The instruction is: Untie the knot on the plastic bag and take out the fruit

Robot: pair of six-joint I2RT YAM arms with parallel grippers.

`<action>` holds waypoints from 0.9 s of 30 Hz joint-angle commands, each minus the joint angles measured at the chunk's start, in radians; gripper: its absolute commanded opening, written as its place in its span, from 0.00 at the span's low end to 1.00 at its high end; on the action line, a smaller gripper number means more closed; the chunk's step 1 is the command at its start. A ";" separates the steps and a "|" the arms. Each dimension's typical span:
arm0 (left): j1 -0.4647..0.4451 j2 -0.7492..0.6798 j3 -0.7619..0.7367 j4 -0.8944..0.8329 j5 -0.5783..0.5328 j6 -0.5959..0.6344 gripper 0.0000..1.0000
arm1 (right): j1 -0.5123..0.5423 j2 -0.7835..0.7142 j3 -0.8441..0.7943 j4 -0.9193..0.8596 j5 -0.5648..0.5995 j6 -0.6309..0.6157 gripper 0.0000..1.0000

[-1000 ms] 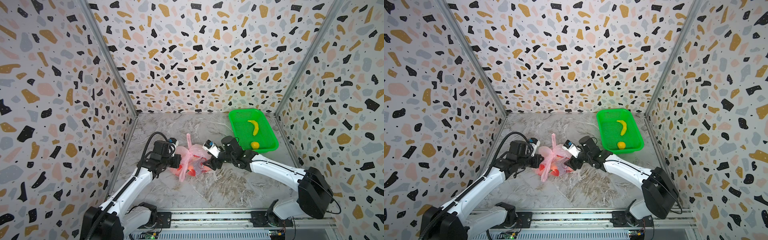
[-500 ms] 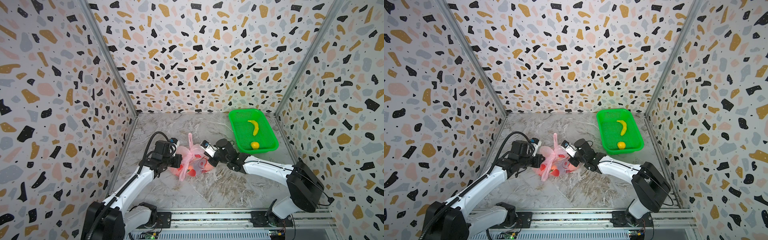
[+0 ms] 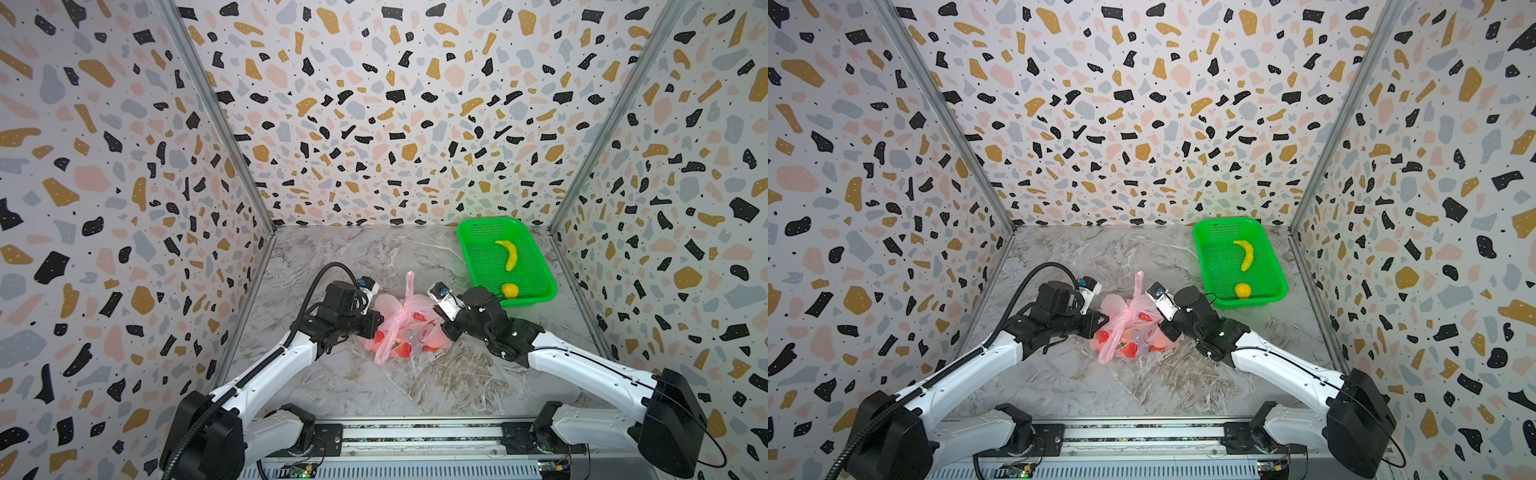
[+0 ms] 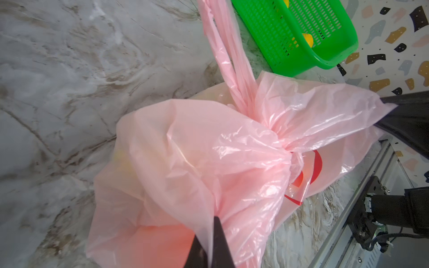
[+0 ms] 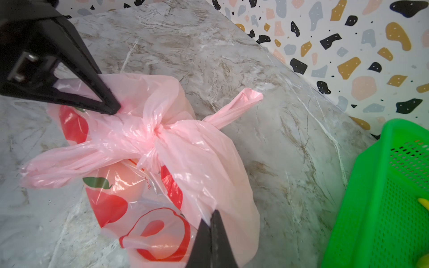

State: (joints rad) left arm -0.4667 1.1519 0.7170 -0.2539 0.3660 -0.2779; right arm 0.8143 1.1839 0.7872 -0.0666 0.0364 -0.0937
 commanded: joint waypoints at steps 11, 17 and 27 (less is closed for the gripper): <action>-0.042 -0.134 0.043 -0.073 -0.252 0.005 0.53 | -0.006 -0.056 0.021 -0.175 -0.067 0.052 0.49; -0.128 -0.063 0.117 -0.149 -0.321 0.116 0.77 | -0.006 -0.030 0.057 -0.150 -0.103 -0.038 0.58; -0.187 0.065 0.206 -0.195 -0.406 0.247 0.98 | -0.060 0.077 0.101 -0.053 -0.272 -0.113 0.58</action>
State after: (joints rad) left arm -0.6521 1.1927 0.8783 -0.4145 -0.0017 -0.1055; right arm 0.7700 1.2552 0.8425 -0.1608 -0.1539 -0.1715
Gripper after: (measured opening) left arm 0.967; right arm 0.580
